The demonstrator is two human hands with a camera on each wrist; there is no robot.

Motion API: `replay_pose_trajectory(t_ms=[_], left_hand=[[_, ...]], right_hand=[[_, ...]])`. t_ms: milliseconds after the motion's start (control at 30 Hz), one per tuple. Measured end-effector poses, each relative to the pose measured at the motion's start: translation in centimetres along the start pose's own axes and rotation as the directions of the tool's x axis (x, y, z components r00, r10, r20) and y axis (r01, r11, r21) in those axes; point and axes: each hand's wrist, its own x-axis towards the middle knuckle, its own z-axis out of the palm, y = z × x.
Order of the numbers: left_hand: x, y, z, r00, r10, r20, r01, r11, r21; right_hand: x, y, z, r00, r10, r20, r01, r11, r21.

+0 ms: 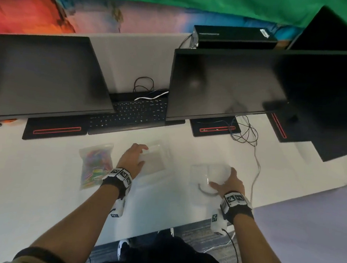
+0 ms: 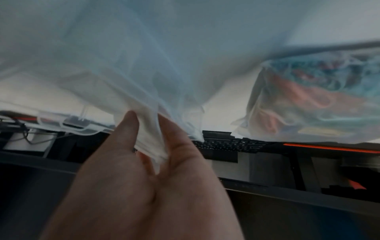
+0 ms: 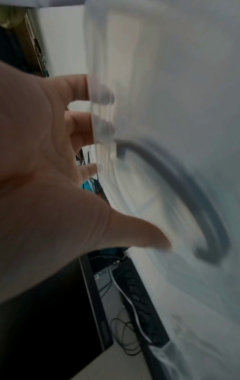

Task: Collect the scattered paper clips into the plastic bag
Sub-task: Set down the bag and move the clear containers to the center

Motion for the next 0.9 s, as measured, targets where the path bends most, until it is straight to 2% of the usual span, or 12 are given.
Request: replay_pose_trajectory(t_ms=[100,167,233,300,400,433,500,600,733,833,900], left_hand=[[-0.2,-0.2,0.4,0.992,0.079,0.099,-0.101,0.966,0.240],[-0.8,-0.3,0.6,0.990,0.087,0.110,-0.113,0.959,0.260],[-1.3,-0.5,0.5,0.997,0.071,0.012,-0.072,0.975,0.210],[-1.6,-1.1,-0.3,0.990,0.010,-0.141,0.009,0.991,0.132],[-2.3,-2.5,-1.5,0.950,-0.079,-0.301,0.074,0.997,-0.027],[-2.6,-2.8,-1.9,0.941,-0.130,-0.313,0.097,0.988,-0.119],[-3.2,-3.5,-2.3,0.926,-0.285,-0.249,0.202,0.929,-0.311],[-3.8,-4.3,-2.3,0.896,-0.421,-0.143,0.331,0.847,-0.417],[-4.7,-3.8,-1.6,0.883,-0.467,-0.048,0.378,0.767,-0.519],[-5.0,-3.5,-0.8,0.877,-0.480,0.020,0.401,0.709,-0.581],[-5.0,-3.4,-0.5,0.876,-0.481,0.034,0.413,0.713,-0.566]], right_hand=[[-0.5,-1.4,-3.1,0.984,-0.176,-0.029,0.178,0.967,0.182],[-1.4,-3.4,-5.2,0.941,-0.335,-0.054,0.336,0.900,0.279],[-2.6,-5.9,-6.5,0.881,-0.465,-0.085,0.459,0.801,0.385],[-3.7,-8.6,-6.7,0.814,-0.574,-0.088,0.539,0.691,0.482],[-4.6,-12.6,-4.9,0.767,-0.642,0.009,0.487,0.590,0.643],[-4.7,-13.9,-3.9,0.764,-0.643,0.057,0.442,0.586,0.679],[-4.2,-16.1,-1.5,0.750,-0.640,0.166,0.359,0.605,0.711],[-3.1,-18.1,2.2,0.763,-0.597,0.248,0.284,0.654,0.701],[-2.4,-19.1,5.0,0.800,-0.540,0.260,0.258,0.702,0.664],[-1.7,-18.7,6.4,0.842,-0.499,0.205,0.309,0.757,0.575],[-1.5,-18.4,6.8,0.875,-0.466,0.131,0.339,0.784,0.520]])
